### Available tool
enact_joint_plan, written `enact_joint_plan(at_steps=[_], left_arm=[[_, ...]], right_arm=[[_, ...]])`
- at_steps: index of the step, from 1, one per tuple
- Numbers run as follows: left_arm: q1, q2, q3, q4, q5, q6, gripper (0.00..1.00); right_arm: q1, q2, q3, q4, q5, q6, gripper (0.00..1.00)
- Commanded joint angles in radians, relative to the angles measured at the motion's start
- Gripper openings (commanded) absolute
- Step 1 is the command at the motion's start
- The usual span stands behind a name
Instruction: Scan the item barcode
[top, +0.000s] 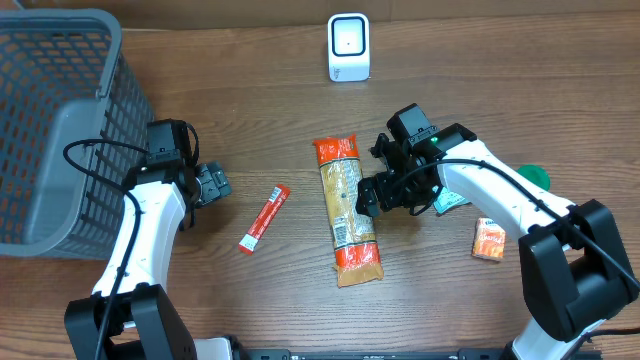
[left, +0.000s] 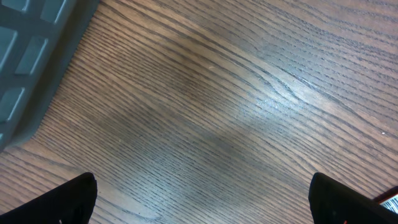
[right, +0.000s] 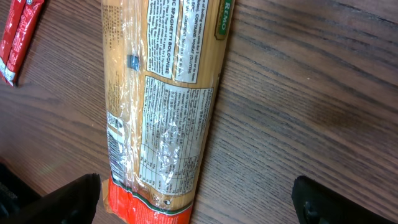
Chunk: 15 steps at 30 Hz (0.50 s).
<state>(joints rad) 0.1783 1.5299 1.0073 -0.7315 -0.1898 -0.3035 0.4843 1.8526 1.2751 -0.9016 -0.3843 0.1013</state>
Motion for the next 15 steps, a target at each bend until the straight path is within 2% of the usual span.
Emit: enact_joint_plan(at_steps=[1, 15], left_arm=[[-0.003, -0.004, 0.018, 0.003, 0.007, 0.009, 1.0], [-0.003, -0.004, 0.018, 0.003, 0.007, 0.009, 1.0]], right_arm=[[-0.001, -0.01, -0.005, 0.007, 0.01, 0.003, 1.0], [-0.006, -0.011, 0.007, 0.0, 0.03, 0.002, 1.0]])
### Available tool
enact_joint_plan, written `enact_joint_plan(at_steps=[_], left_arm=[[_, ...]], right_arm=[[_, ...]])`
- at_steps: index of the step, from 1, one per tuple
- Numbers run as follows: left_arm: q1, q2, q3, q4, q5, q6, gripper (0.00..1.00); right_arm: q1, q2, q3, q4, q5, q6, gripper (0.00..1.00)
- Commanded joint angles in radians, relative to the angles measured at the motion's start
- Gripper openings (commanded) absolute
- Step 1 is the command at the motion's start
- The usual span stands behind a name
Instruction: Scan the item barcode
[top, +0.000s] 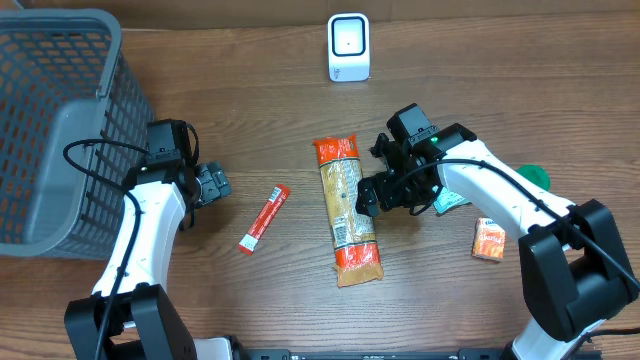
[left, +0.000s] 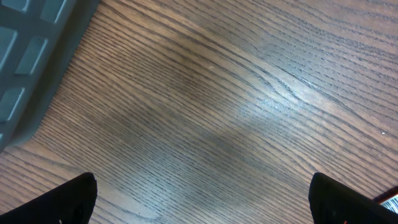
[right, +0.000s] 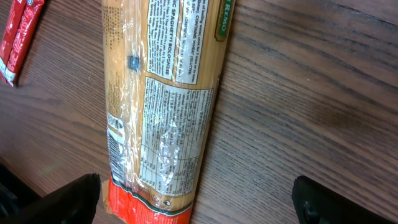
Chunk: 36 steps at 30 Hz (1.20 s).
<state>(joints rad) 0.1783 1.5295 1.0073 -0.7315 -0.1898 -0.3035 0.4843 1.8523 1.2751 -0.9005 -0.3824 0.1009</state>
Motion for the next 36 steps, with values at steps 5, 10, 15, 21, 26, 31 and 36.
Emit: enact_joint_plan(at_steps=[5, 10, 15, 21, 26, 31, 36], left_arm=[[-0.003, -0.004, 0.018, 0.003, 0.007, 0.009, 1.0], [-0.003, -0.004, 0.018, 0.003, 0.007, 0.009, 1.0], [-0.003, -0.004, 0.018, 0.003, 0.007, 0.009, 1.0], [-0.003, -0.004, 0.018, 0.003, 0.007, 0.009, 1.0], [-0.003, -0.004, 0.018, 0.003, 0.007, 0.009, 1.0], [-0.003, -0.004, 0.018, 0.003, 0.007, 0.009, 1.0], [-0.003, -0.004, 0.018, 0.003, 0.007, 0.009, 1.0]], right_arm=[[-0.02, -0.011, 0.14, -0.132, 0.053, -0.006, 0.98], [-0.021, -0.011, 0.298, -0.224, 0.083, -0.022, 1.0], [-0.021, -0.01, 0.306, -0.211, 0.086, -0.019, 1.0], [-0.012, -0.008, 0.275, -0.199, 0.074, -0.02, 1.0], [0.016, -0.007, 0.217, -0.159, 0.074, -0.019, 0.89], [0.061, -0.007, 0.128, -0.066, 0.075, -0.018, 0.86], [0.094, -0.001, 0.026, 0.061, 0.076, 0.008, 0.85]])
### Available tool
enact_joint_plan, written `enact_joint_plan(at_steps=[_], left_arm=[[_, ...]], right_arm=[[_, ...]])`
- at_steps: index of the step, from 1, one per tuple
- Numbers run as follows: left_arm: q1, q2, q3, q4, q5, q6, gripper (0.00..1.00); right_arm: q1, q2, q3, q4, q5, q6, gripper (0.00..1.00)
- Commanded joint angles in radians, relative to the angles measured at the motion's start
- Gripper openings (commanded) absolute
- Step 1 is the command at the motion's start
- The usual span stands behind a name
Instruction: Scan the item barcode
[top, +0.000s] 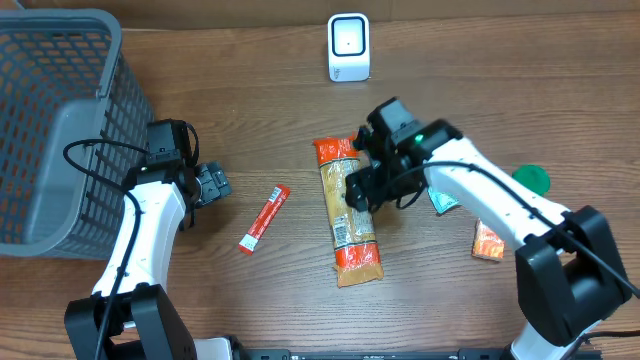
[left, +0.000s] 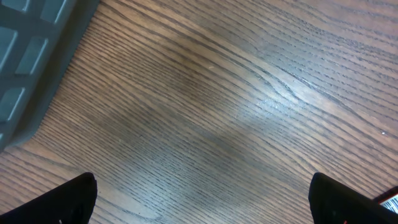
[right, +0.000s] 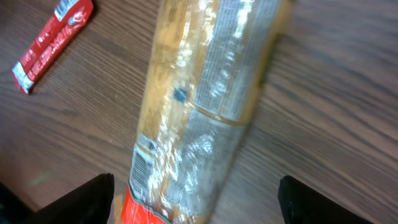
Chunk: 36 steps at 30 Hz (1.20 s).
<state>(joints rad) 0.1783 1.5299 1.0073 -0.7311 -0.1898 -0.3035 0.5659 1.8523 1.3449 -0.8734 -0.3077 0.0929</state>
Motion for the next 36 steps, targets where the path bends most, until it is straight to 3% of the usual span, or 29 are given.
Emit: enact_joint_plan(at_steps=[1, 12, 21, 27, 36], left_arm=[[-0.003, -0.004, 0.018, 0.003, 0.007, 0.009, 1.0], [-0.003, -0.004, 0.018, 0.003, 0.007, 0.009, 1.0], [-0.003, -0.004, 0.018, 0.003, 0.007, 0.009, 1.0], [-0.003, -0.004, 0.018, 0.003, 0.007, 0.009, 1.0], [-0.003, -0.004, 0.018, 0.003, 0.007, 0.009, 1.0]], right_arm=[[0.014, -0.001, -0.06, 0.052, 0.001, 0.016, 0.84], [0.014, 0.002, -0.148, 0.134, 0.112, 0.015, 0.82], [0.018, 0.002, -0.148, 0.156, 0.056, 0.016, 0.83], [0.018, 0.003, -0.148, 0.237, 0.019, 0.115, 0.75], [0.018, 0.007, -0.148, 0.386, 0.045, 0.141, 0.76]])
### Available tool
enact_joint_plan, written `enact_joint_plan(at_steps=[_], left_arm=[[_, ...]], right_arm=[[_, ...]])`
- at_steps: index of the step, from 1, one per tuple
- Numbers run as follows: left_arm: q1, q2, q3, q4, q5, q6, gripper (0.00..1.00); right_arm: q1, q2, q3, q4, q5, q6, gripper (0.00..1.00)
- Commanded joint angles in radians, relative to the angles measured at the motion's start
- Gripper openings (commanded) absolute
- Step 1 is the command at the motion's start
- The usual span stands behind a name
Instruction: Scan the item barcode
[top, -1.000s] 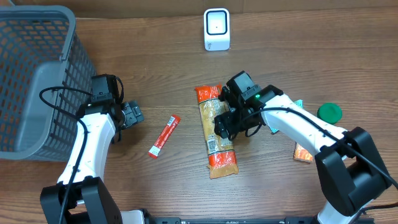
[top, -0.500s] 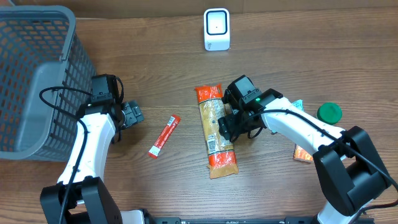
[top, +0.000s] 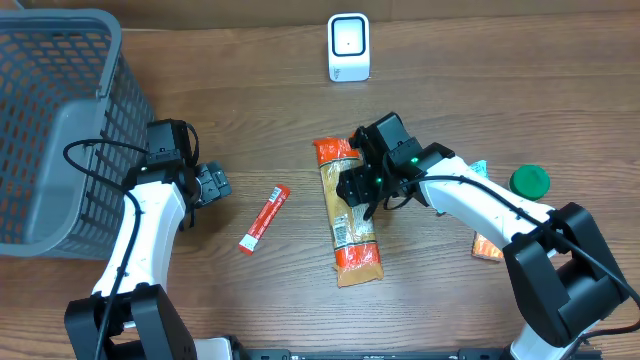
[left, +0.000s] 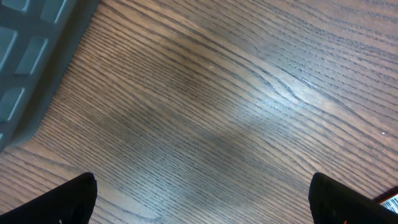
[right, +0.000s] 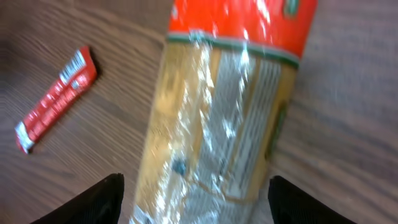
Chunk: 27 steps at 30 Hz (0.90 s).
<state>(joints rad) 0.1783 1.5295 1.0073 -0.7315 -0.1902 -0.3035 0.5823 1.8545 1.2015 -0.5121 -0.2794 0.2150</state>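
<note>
A long spaghetti pack (top: 348, 217) with orange ends lies lengthwise at the table's middle, label side up. My right gripper (top: 352, 188) hangs open over its upper half; in the right wrist view the pack (right: 227, 118) fills the space between the spread fingertips, blurred. The white scanner (top: 348, 47) stands at the back centre. My left gripper (top: 212, 184) is open over bare wood (left: 205, 124) beside the basket, nothing between its fingers.
A grey mesh basket (top: 55, 120) fills the left side. A thin red sachet (top: 264, 218) lies left of the pack, also seen as a red sachet (right: 56, 107). A small orange packet (top: 484, 243), a teal packet and a green lid (top: 527, 181) sit at the right.
My right gripper has shifted a little left and toward the pack's upper orange end, which now shows in its wrist view. The left arm and the pack have not moved.
My right gripper first hung open just right of the pack's middle and stayed there. Then it stood over the pack's right edge. Now it is above the pack's upper half, still open. The left gripper stayed open by the basket throughout.
</note>
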Motion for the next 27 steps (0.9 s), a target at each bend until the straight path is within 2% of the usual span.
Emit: enact_joint_plan(at_steps=[1, 13, 21, 27], left_arm=[[-0.003, -0.004, 0.018, 0.003, 0.007, 0.009, 1.0], [-0.003, -0.004, 0.018, 0.003, 0.007, 0.009, 1.0], [-0.003, -0.004, 0.018, 0.003, 0.007, 0.009, 1.0], [-0.003, -0.004, 0.018, 0.003, 0.007, 0.009, 1.0]], right_arm=[[0.001, 0.005, -0.005, 0.037, 0.025, 0.021, 0.75], [0.017, 0.005, -0.006, 0.068, 0.044, 0.022, 0.73], [0.039, 0.005, -0.006, 0.091, 0.137, 0.026, 0.73], [0.04, 0.025, -0.006, 0.138, 0.148, 0.026, 0.79]])
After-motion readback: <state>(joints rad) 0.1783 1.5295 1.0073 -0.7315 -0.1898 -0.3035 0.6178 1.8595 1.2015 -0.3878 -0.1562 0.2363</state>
